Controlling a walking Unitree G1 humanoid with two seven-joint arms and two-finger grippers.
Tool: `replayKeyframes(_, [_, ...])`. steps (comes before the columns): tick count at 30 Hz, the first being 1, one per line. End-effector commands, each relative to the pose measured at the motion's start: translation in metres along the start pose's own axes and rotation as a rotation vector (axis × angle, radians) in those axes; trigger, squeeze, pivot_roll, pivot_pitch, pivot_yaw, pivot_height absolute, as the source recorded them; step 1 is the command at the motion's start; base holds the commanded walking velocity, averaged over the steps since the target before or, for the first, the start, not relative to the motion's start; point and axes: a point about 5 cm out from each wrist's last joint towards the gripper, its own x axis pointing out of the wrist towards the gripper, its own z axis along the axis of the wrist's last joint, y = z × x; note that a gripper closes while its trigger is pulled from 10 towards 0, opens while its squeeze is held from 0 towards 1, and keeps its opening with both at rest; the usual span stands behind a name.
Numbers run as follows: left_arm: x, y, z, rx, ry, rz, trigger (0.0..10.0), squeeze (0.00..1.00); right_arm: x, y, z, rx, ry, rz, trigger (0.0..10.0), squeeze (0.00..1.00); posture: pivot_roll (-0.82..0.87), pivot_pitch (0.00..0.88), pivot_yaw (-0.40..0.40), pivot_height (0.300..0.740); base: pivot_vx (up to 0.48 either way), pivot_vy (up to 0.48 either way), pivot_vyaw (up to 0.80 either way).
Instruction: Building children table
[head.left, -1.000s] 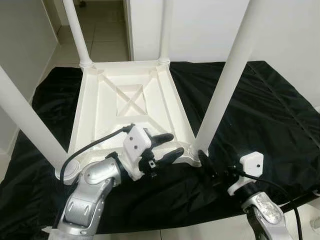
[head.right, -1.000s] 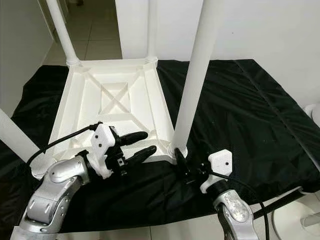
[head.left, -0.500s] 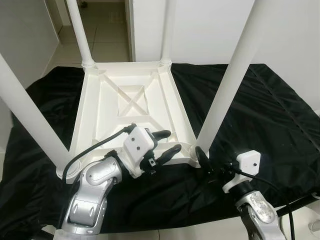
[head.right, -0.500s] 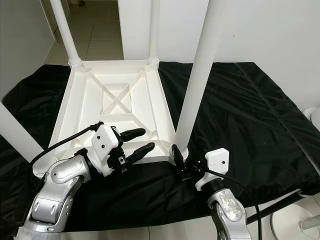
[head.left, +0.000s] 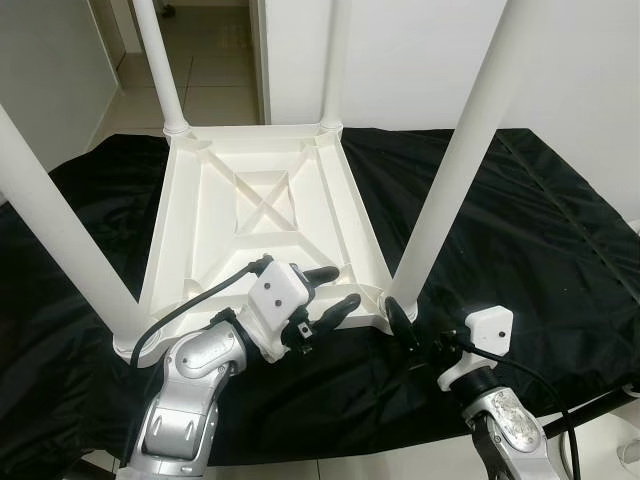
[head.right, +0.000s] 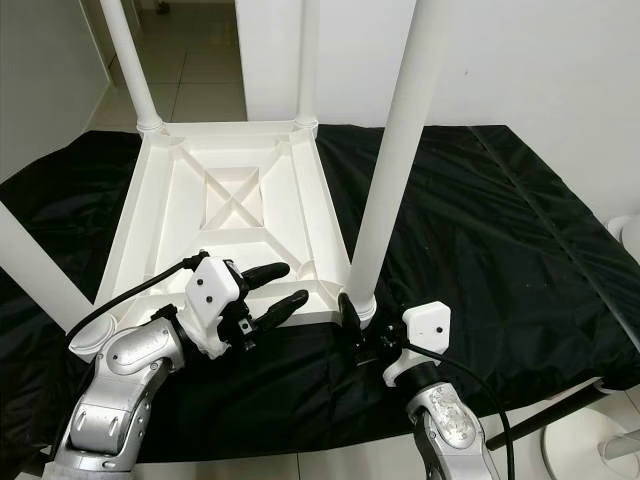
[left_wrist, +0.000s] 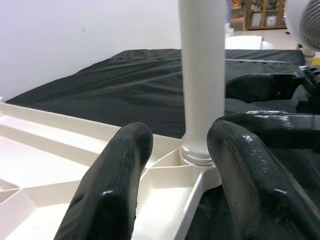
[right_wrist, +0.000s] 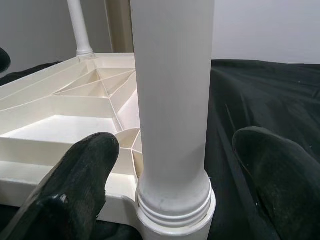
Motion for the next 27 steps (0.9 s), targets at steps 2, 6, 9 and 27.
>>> replayKeyframes(2, [-0.003,0.015,-0.003,-0.002,0.006,0.305,10.0,0.00,0.001,0.001,-0.001,-0.006,-0.002,-0.005,10.0,0.00,-0.08,0.013,-0.013,0.740,0.000,0.000,0.00])
replayKeyframes(6, [-0.002,0.014,-0.003,-0.009,0.002,0.311,10.0,0.00,0.000,0.003,-0.002,-0.005,0.004,0.000,10.0,0.00,-0.08,0.015,-0.016,0.740,0.000,-0.257,0.00])
replayKeyframes(9, [-0.002,0.014,-0.003,-0.012,0.001,0.313,10.0,0.00,-0.001,0.003,-0.002,-0.005,0.009,0.006,10.0,0.00,-0.08,0.016,-0.017,0.740,0.000,-0.276,0.00])
replayKeyframes(27, [-0.007,0.018,-0.002,-0.011,0.005,0.353,10.0,0.00,-0.025,0.008,-0.011,0.004,0.075,0.035,10.0,0.00,-0.07,0.022,-0.021,0.740,0.000,-0.300,0.00])
